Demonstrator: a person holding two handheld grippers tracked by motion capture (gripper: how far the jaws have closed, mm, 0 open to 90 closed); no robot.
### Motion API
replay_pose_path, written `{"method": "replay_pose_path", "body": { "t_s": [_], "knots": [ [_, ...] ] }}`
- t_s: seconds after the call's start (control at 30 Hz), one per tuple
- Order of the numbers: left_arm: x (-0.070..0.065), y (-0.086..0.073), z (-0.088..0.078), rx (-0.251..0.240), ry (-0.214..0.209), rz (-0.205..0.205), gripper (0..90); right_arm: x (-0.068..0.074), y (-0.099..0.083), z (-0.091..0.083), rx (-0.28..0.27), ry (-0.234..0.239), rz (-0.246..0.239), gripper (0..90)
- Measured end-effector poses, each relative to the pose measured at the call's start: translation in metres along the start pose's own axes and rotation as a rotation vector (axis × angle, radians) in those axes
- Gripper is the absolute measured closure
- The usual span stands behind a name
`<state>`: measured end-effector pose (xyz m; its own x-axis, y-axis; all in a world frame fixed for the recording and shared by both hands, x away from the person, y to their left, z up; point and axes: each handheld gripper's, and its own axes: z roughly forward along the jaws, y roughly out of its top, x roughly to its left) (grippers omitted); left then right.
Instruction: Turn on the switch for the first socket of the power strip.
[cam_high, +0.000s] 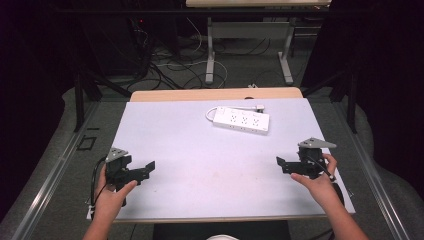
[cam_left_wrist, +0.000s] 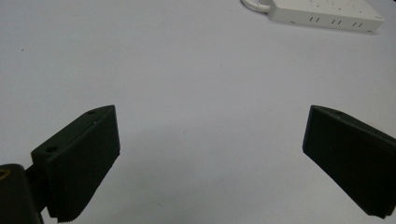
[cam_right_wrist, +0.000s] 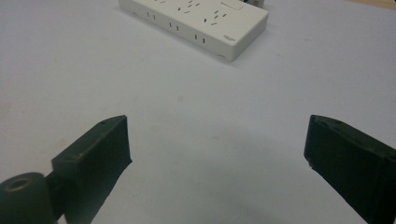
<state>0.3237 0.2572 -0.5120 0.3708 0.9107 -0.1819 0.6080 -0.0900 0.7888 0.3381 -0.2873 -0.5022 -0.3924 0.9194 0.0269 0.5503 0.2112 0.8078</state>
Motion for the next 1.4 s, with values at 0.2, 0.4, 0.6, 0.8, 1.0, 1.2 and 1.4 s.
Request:
{"method": "replay_pose_path", "body": {
  "t_s": [0.2, 0.4, 0.6, 0.8, 1.0, 1.2, 1.4],
  "knots": [
    [0.001, 0.000, 0.000, -0.004, 0.003, -0.009, 3.9, -0.001, 0.011, 0.001, 0.004, 0.012, -0.007, 13.5],
    [0.001, 0.000, 0.000, 0.000, 0.009, -0.011, 3.9, -0.002, 0.024, 0.003, 0.006, 0.038, -0.032, 14.7],
    [0.002, 0.000, -0.001, -0.006, 0.014, -0.017, 3.8, -0.002, 0.035, 0.005, 0.012, 0.063, -0.032, 15.9],
    [0.003, -0.001, -0.001, -0.010, 0.016, -0.018, 2.0, 0.000, 0.045, 0.008, 0.018, 0.079, -0.040, 19.5],
    [0.004, -0.001, -0.001, -0.014, 0.018, -0.016, 0.4, 0.001, 0.056, 0.013, 0.024, 0.094, -0.062, 21.7],
    [0.003, -0.001, -0.001, -0.017, 0.013, -0.015, 0.4, 0.003, 0.067, 0.016, 0.012, 0.082, -0.070, 22.0],
    [0.003, -0.001, -0.001, -0.017, 0.004, -0.015, 0.4, 0.003, 0.078, 0.020, 0.027, 0.087, -0.073, 25.4]
  ]
}}
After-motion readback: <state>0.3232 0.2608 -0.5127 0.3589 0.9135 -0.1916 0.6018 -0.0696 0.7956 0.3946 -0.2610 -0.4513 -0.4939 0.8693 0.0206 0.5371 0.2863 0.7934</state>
